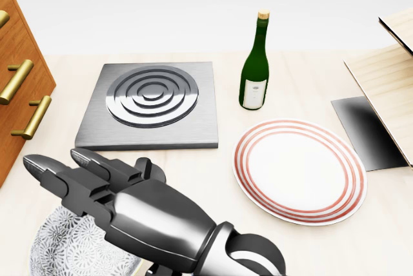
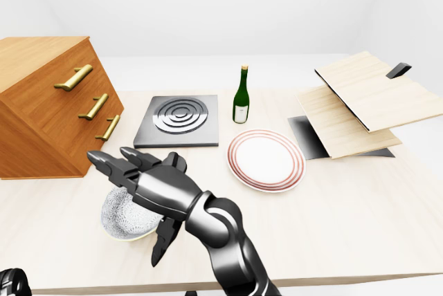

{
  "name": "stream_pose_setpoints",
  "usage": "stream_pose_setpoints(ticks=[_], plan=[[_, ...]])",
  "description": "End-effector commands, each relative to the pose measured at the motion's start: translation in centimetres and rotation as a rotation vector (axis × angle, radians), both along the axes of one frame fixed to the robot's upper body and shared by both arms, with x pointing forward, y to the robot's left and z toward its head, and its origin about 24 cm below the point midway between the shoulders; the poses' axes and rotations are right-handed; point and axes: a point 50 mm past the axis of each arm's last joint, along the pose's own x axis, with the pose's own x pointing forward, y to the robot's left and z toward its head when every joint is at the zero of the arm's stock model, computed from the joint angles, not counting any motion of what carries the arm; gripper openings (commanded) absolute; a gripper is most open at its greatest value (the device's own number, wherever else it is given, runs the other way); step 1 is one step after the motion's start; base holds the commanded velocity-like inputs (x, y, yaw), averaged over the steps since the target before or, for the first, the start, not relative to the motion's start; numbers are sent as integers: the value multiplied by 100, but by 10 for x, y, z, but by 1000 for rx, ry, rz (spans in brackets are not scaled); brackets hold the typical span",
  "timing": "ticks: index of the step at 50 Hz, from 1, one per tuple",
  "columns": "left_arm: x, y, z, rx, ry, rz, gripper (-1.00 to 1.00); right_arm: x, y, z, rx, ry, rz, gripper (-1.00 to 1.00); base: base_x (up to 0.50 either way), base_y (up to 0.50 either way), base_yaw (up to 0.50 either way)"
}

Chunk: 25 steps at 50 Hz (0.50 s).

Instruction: Pick up the akita bowl and put it on the plate.

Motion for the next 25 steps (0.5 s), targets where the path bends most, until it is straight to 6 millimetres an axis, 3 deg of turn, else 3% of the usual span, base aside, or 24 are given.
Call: stream_pose_setpoints(ticks=[1,13,25], plan=[[0,0,-1,-2,3,3,100,3,4,-10,-31,38,-18,100,0,0,0],[-2,0,0,2,-3,-7,100,5,8,-32,-107,107,-25,100,0,0,0],[-2,-1,0,2,-2,-10,100,7,11,-37,-168,93,-48,100,0,0,0]])
